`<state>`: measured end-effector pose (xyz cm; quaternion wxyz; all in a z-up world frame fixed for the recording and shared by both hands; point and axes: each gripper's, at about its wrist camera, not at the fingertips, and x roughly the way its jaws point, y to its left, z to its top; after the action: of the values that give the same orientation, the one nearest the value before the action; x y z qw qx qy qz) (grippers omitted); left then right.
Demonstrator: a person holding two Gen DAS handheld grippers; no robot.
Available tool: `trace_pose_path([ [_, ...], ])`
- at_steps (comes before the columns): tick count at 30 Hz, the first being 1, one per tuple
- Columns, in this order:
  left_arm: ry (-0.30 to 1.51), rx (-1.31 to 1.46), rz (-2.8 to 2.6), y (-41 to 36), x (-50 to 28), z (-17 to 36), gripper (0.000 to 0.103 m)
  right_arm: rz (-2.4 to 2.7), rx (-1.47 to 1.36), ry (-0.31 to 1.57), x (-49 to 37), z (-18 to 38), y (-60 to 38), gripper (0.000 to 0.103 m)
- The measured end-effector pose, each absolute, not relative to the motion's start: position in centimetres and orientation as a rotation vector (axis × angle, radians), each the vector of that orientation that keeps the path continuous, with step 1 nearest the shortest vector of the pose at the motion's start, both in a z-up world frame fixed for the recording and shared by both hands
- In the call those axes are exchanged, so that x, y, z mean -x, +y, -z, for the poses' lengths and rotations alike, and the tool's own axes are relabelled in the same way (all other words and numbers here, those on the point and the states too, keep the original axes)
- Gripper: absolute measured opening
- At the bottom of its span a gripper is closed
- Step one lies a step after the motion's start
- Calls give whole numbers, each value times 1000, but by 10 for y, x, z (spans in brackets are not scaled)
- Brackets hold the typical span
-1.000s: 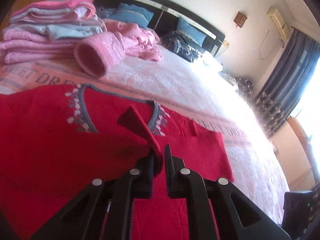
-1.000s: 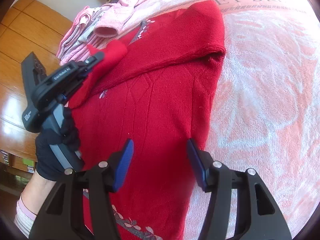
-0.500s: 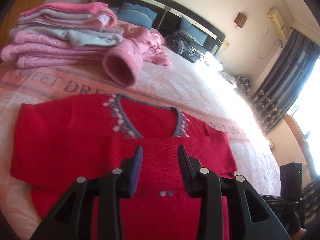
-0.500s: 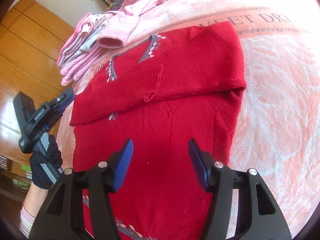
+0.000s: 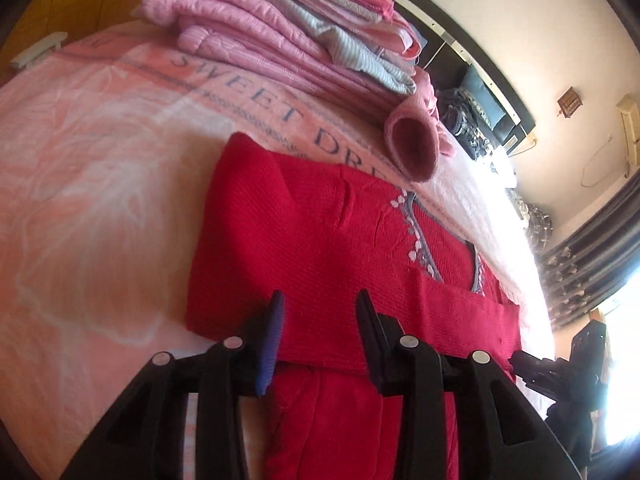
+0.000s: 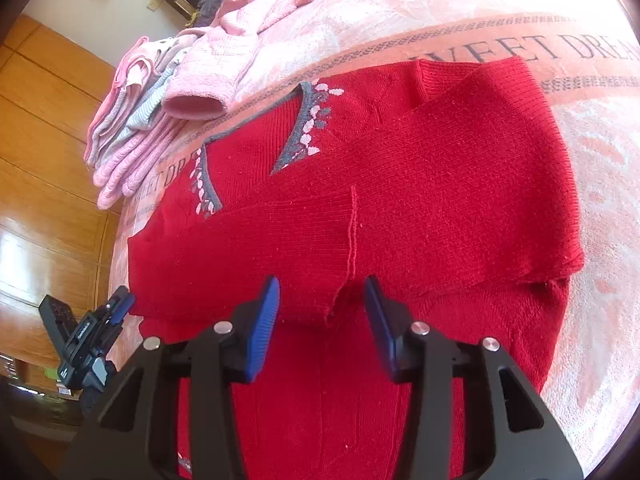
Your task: Fold small clothes
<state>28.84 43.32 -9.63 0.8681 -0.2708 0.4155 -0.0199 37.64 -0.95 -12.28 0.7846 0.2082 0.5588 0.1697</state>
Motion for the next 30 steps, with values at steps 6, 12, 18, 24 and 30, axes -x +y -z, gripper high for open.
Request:
trace_pose_path([
  [6,789,533,-31,460,-279,80,38,-394,-482,1202,-389,130,7,8],
  [12,771,583,-97,480,-273,83,38,-384,-358,1090,-384,102,22,5],
  [18,761,552,-94,464,-275,81,38,-387,-377,967,-382,60,-6,5],
  [24,764,472,-58,433,-283,76,38,-336,-407,903,-384,45,-52,5],
  [30,878,378,-58,396,-297,98,39,-243,-415,952,-387,76,-88,6],
])
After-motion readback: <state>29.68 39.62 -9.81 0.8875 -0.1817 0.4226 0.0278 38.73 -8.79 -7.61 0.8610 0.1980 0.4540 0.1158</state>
